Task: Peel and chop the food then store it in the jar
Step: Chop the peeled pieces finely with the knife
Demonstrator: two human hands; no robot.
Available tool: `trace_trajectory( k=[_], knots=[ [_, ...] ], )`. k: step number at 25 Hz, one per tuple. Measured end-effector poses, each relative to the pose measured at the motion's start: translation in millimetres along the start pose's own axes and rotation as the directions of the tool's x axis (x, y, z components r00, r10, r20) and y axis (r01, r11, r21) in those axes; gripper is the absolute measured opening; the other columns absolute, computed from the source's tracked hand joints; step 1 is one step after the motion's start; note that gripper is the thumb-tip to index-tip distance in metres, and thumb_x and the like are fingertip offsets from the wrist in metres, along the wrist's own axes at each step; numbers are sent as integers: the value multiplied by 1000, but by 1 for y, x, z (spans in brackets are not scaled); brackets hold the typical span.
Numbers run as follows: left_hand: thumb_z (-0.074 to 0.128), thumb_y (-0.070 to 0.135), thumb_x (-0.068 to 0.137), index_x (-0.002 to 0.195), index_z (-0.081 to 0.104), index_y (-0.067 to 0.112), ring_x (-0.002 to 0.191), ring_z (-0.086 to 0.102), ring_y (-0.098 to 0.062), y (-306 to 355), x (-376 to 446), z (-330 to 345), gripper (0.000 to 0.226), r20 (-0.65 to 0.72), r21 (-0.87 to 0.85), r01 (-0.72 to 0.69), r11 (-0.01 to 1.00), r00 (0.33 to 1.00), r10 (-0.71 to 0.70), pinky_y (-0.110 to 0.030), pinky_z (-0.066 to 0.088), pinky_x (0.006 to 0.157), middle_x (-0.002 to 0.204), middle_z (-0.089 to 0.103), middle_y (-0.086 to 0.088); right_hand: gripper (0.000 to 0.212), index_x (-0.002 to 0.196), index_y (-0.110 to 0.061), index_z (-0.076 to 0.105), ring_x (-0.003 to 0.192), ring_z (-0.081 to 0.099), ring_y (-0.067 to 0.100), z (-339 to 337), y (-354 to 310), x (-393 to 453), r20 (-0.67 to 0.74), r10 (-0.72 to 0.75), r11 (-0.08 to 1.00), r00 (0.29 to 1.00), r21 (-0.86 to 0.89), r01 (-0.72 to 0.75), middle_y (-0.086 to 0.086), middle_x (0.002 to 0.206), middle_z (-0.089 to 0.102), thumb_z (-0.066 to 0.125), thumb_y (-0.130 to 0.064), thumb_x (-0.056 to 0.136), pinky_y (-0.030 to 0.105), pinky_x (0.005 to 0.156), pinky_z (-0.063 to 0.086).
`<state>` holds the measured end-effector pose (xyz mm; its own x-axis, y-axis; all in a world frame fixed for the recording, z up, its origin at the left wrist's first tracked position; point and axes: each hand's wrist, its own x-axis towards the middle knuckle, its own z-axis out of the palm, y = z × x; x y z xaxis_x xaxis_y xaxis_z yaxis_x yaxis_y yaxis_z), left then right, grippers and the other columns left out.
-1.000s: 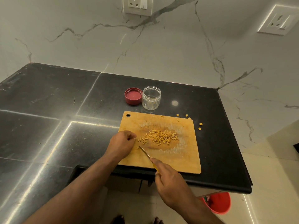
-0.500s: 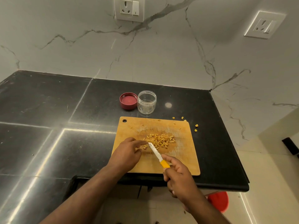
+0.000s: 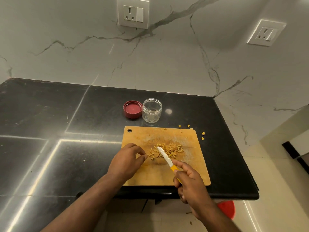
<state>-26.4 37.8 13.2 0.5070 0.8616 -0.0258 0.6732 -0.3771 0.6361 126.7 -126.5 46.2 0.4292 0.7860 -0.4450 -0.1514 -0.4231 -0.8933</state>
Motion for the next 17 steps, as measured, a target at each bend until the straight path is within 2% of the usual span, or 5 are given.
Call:
trace_trajectory(
  k=[7, 8, 10, 12, 17],
  knots=[
    [61, 46, 95, 110, 67, 34, 93, 63, -6, 5, 10, -3, 21, 120, -281, 141, 949, 987, -111, -26, 52, 75, 102, 70, 13, 34, 126, -36, 55, 45, 30, 13, 8, -5, -3, -4, -26, 1000, 1000, 3, 26, 9, 74, 57, 47, -14, 102, 24, 41, 23],
    [64, 42, 94, 113, 67, 32, 92, 66, -8, 6, 12, -4, 22, 182, -394, 209, 895, 972, -147, -26, 52, 74, 102, 71, 10, 32, 126, -33, 56, 45, 29, 14, 10, -4, -4, 0, -13, 1000, 1000, 9, 13, 9, 74, 57, 47, -14, 102, 24, 42, 22],
    [69, 28, 93, 118, 66, 24, 92, 71, -15, 10, 14, -6, 25, 386, -654, 406, 638, 905, -180, -27, 53, 75, 101, 76, 0, 30, 124, -30, 58, 46, 29, 15, 13, -3, -5, 22, 11, 1000, 1000, 22, -11, 9, 74, 57, 48, -13, 101, 25, 43, 21],
    [69, 14, 93, 115, 69, 13, 91, 72, -21, 13, 14, -9, 22, 497, -748, 515, 420, 853, -161, -30, 53, 76, 103, 76, -12, 29, 123, -29, 60, 46, 29, 15, 15, -3, -5, 49, 18, 999, 999, 27, -19, 10, 73, 57, 48, -13, 101, 25, 44, 21],
    [70, 2, 88, 109, 71, 5, 82, 69, -19, 14, 26, -8, 21, 508, -811, 554, 189, 827, -242, -26, 54, 70, 98, 75, -15, 29, 121, -29, 62, 45, 28, 14, 6, -5, 10, 105, 29, 999, 994, 11, -30, 9, 70, 54, 47, -14, 101, 26, 44, 21]
  ],
)
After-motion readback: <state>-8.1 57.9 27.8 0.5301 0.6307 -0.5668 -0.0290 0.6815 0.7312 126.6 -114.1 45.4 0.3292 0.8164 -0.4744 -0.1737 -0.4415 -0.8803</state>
